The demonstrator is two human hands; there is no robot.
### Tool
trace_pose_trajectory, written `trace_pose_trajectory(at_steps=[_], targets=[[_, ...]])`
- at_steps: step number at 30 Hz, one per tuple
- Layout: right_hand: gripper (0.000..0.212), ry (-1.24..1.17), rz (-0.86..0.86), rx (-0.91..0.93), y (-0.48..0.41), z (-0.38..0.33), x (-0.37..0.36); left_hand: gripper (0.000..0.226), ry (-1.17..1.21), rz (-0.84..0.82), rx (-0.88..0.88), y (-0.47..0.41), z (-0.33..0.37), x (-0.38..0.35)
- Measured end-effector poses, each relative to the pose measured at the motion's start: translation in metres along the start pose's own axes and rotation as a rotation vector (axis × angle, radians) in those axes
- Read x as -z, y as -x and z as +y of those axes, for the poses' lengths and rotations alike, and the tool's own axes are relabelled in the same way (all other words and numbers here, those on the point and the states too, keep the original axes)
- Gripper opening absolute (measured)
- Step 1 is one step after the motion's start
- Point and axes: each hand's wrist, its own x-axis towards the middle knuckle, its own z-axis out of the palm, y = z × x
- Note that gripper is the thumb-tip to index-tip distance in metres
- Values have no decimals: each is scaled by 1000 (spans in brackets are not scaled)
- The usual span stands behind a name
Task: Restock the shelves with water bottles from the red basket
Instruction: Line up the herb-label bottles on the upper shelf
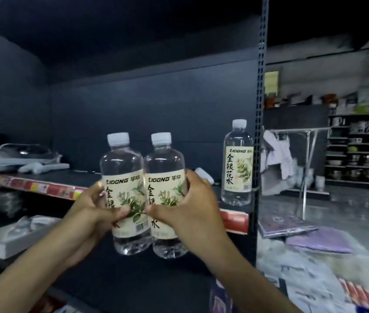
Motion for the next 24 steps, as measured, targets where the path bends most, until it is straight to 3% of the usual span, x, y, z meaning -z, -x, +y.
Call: trace_pose_trajectory(at_steps=[3, 10, 13, 21, 24], targets=[[63, 106, 131, 23, -38, 7, 8, 70, -27, -30, -13, -59, 4, -17], [61, 231, 278, -83, -108, 37, 8, 69, -15, -33, 12, -152, -11, -30], [74, 278, 264, -143, -120, 52, 8, 71, 10, -31, 60, -174, -31, -29], [107, 209, 188, -166, -112, 51, 3, 49, 169, -114, 140, -181, -67, -34], [99, 284, 89, -70, -77, 45, 16, 45, 122, -150, 140, -180, -64, -33]])
